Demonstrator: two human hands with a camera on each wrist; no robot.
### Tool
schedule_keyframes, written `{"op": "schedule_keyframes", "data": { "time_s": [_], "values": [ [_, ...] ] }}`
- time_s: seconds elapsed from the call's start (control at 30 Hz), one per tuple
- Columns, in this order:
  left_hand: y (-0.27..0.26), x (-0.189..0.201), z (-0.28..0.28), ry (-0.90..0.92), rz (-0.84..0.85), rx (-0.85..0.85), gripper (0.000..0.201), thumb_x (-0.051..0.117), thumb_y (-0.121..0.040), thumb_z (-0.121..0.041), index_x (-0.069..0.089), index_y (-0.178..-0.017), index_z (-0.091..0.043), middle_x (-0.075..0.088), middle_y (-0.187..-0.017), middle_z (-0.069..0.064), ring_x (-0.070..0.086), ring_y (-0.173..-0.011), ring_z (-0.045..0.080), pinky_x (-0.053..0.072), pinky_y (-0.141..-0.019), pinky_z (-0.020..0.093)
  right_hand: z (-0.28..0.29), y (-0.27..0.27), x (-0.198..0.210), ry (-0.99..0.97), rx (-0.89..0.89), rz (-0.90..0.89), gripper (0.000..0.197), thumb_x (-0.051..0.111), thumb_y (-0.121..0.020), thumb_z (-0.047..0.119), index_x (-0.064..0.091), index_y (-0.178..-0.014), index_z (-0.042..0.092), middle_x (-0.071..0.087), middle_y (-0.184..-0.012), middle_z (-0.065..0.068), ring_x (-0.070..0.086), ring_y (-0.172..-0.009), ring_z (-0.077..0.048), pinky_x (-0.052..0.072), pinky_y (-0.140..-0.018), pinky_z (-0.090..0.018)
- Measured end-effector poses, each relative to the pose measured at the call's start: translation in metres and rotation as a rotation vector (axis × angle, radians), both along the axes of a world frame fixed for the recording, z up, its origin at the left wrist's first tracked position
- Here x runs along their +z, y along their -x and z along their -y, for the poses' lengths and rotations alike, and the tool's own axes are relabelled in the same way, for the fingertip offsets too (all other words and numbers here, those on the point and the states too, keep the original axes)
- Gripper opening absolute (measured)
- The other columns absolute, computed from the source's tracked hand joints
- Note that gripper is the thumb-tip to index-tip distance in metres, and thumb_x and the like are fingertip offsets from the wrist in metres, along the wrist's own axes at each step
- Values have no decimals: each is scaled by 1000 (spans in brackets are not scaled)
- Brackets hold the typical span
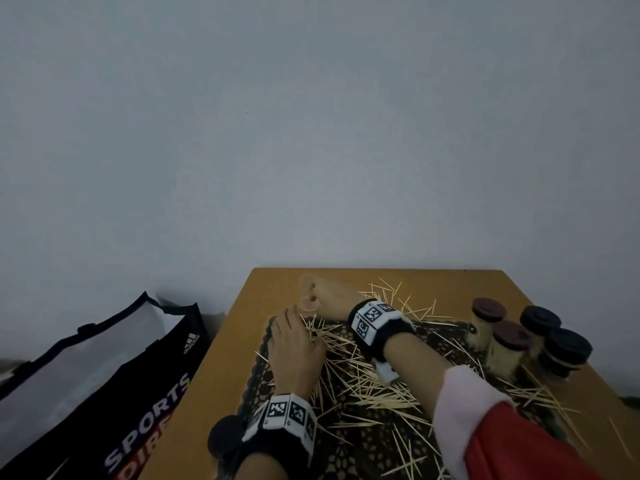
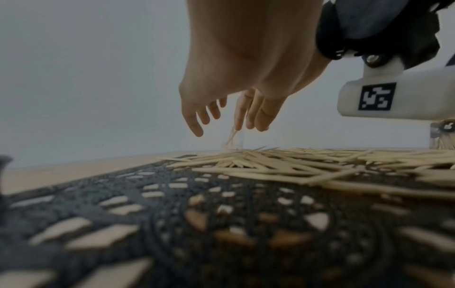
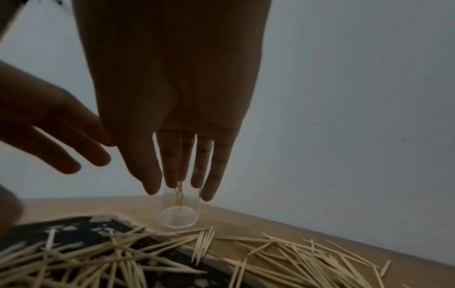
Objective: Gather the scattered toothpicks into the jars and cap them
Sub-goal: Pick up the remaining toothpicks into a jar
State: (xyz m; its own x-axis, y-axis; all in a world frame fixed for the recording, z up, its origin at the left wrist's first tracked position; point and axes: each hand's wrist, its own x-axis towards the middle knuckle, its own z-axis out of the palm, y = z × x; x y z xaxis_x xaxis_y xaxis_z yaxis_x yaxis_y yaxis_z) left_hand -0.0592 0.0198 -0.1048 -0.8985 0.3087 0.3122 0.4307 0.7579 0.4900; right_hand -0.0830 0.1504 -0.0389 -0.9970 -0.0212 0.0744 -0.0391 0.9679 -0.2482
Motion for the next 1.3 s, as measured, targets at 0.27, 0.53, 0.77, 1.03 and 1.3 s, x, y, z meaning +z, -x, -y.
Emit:
{"op": "schedule_keyframes", "data": {
  "time_s": [0.27,0.53,0.77,1.03,1.3],
  "values": [
    [2,1,1,-184,-127,-53,69,55,-94,-48,30,-148,-11,59,-127,10,57,-114,30,45,-96,50,-21,-64,32,490,280,88,20,67,-89,15,72,-107,7,66,-117,-1,61,-105,-17,46,-94,-31],
    [-2,6,0,-201,-33,-33,40,62,-93,-31,51,-125,-10,60,-113,2,55,-109,22,44,-96,43,-111,-36,9,814,-367,-170,25,58,-93,16,64,-118,13,61,-128,-7,58,-108,-17,51,-85,-30],
    [1,1,-1,-249,-34,-24,46,61,-93,-34,47,-131,-12,60,-112,-2,56,-107,19,45,-95,44,-139,-3,-38,227,-588,248,82,46,-93,59,25,-149,3,26,-156,-17,32,-141,-33,31,-112,-43],
    [5,-2,-2,-234,-40,-43,50,61,-92,-38,44,-133,-14,62,-118,-1,58,-110,19,46,-96,46,-122,19,-45,64,-494,302,70,66,-85,51,48,-137,7,53,-138,-14,51,-124,-30,44,-103,-41],
    [3,0,-2,-193,-19,-64,51,63,-92,-37,44,-132,-13,64,-114,1,61,-102,18,51,-89,44,-103,-7,-35,-77,-333,176,25,63,-89,7,70,-112,9,69,-113,-10,64,-101,-25,52,-87,-34]
  ]
}}
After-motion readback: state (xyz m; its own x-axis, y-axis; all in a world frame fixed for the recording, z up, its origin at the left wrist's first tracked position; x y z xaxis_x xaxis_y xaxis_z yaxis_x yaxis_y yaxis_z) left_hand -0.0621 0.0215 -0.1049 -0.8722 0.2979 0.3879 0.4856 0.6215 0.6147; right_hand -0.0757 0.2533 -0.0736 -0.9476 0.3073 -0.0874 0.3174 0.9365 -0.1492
